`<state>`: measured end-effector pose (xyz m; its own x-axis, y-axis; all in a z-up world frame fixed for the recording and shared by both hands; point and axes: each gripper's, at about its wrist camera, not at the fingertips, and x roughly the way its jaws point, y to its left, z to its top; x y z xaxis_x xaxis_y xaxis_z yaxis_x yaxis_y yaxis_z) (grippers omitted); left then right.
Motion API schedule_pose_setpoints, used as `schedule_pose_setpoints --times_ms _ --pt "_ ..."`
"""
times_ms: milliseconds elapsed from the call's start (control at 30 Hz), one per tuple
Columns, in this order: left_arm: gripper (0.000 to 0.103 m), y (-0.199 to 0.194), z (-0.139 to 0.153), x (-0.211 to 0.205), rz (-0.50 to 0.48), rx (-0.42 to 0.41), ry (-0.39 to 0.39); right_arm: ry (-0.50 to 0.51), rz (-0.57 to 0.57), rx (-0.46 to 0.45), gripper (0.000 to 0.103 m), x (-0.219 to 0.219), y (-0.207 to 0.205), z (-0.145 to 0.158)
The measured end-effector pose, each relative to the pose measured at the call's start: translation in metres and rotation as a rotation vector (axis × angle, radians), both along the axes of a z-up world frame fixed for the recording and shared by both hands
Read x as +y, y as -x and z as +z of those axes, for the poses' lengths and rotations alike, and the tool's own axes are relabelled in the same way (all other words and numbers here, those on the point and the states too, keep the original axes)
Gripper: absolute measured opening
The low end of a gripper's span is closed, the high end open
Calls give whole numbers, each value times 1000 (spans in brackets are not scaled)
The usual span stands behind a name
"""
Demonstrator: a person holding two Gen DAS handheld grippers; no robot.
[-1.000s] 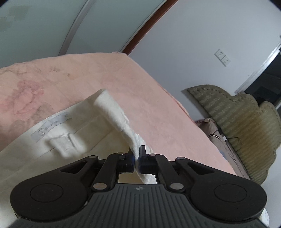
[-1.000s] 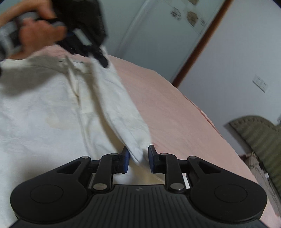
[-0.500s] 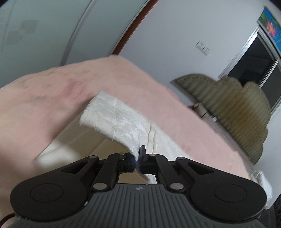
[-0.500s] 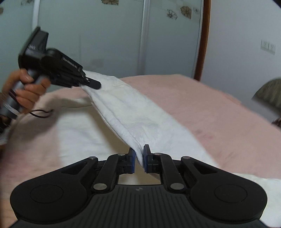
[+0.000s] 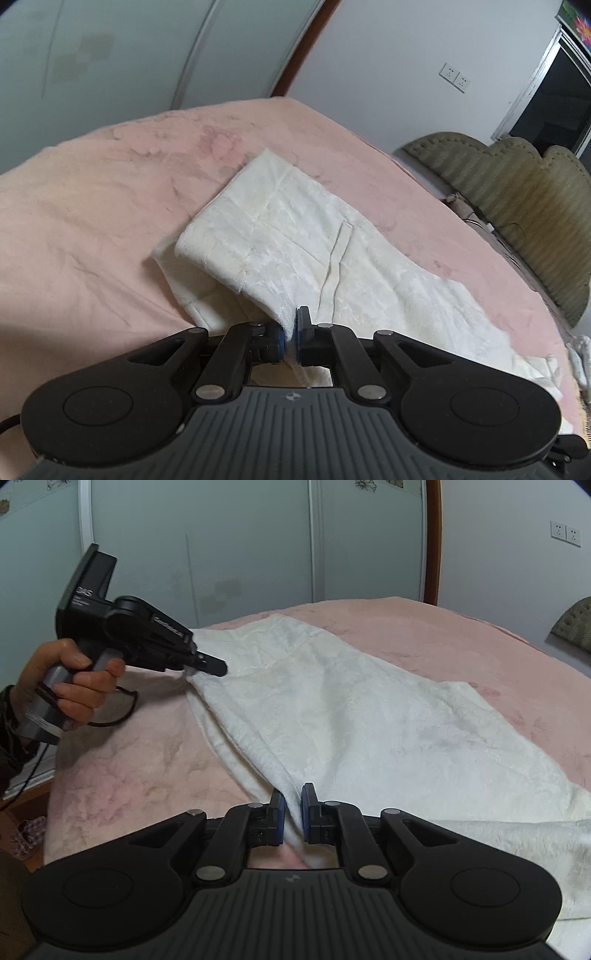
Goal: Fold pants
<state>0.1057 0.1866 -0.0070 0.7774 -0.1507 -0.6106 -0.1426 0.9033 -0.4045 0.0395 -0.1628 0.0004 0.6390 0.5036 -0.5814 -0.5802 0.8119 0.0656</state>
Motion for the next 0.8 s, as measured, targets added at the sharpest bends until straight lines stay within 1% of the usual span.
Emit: schedule_pose_setpoints --times_ms 33,67,100,133,167,200,233,267,300,333,367,400,433,500,533,633,667,733,800 --pt "12 0 0 -2 1 0 -20 4 -9 2 9 0 1 -2" --pt "20 -1 -1 -4 9 1 -42 20 -17 5 9 1 0 -5" --pt "21 -2 -1 -6 5 3 -66 34 -28 8 9 2 0 -8" --pt "25 -2 -1 -8 1 6 -81 34 -36 1 9 2 0 -11" --pt "24 0 1 -7 1 3 -80 28 -41 -15 11 2 1 -13" --pt "29 3 5 -7 7 1 -83 34 -45 -20 14 2 3 -13" --pt "39 6 8 -7 28 1 -104 44 -48 -16 16 3 4 -12" --pt "44 10 12 -7 64 -6 -138 51 -51 -12 25 0 7 -9" --pt "50 16 16 -7 98 -28 -173 53 -55 -14 37 -3 12 -6" --pt "53 22 22 -10 129 -54 -214 41 -59 -27 42 -10 18 -2" --pt "55 26 28 -13 152 -75 -256 23 -74 -43 49 -20 25 3" --pt "57 30 32 -16 168 -91 -294 4 -109 -53 52 -33 32 7" --pt "57 32 36 -20 170 -106 -318 -13 -153 -53 53 -47 36 11" --pt "59 33 42 -33 121 -129 -328 -40 -267 -48 53 -80 44 13" --pt "60 31 44 -41 77 -134 -323 -53 -352 -36 53 -102 47 12" --pt "60 27 38 -74 -55 -141 -327 -77 -604 47 56 -158 58 -1" --pt "60 26 35 -87 -98 -140 -335 -80 -668 69 59 -174 66 -6" --pt "60 25 28 -114 -194 -140 -343 -75 -739 102 58 -196 83 -16" --pt "60 27 21 -143 -300 -148 -350 -94 -765 80 58 -208 106 -14"
